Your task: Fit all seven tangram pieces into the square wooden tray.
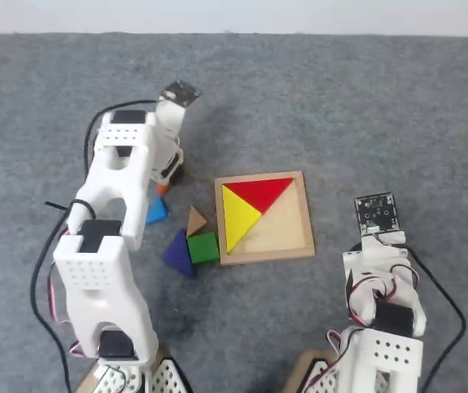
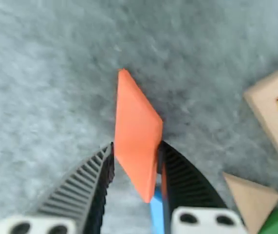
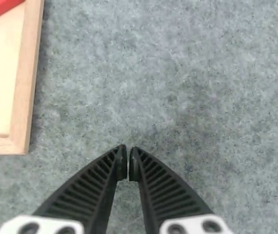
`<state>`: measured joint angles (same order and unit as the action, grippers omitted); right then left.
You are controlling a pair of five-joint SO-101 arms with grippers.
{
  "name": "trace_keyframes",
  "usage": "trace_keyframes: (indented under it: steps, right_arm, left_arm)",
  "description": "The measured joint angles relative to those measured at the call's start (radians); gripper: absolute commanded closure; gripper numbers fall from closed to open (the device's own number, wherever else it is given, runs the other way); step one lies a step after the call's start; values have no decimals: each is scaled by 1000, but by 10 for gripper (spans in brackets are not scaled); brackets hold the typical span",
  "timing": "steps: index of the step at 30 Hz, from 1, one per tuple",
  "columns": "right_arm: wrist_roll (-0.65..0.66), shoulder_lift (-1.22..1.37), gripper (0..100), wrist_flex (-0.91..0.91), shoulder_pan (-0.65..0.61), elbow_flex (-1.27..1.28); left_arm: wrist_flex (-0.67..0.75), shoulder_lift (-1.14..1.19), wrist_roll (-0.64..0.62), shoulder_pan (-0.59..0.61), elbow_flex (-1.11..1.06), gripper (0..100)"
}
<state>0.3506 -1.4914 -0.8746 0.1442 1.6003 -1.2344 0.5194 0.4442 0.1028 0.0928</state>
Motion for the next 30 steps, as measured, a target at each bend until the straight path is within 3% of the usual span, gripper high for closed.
trace_keyframes:
  steps: [14, 19, 25, 30]
  right_arm:
    - [0, 0, 976, 0, 0, 0]
    - [0, 0, 976, 0, 0, 0]
    - [0, 0, 976, 0, 0, 0]
    - [0, 0, 976, 0, 0, 0]
  left_arm:
    - [26, 15, 3, 118, 152, 857]
    - [28, 15, 5, 118, 152, 785]
    - [28, 123, -12, 75, 173, 787]
    - [-12, 258, -31, 80, 328, 788]
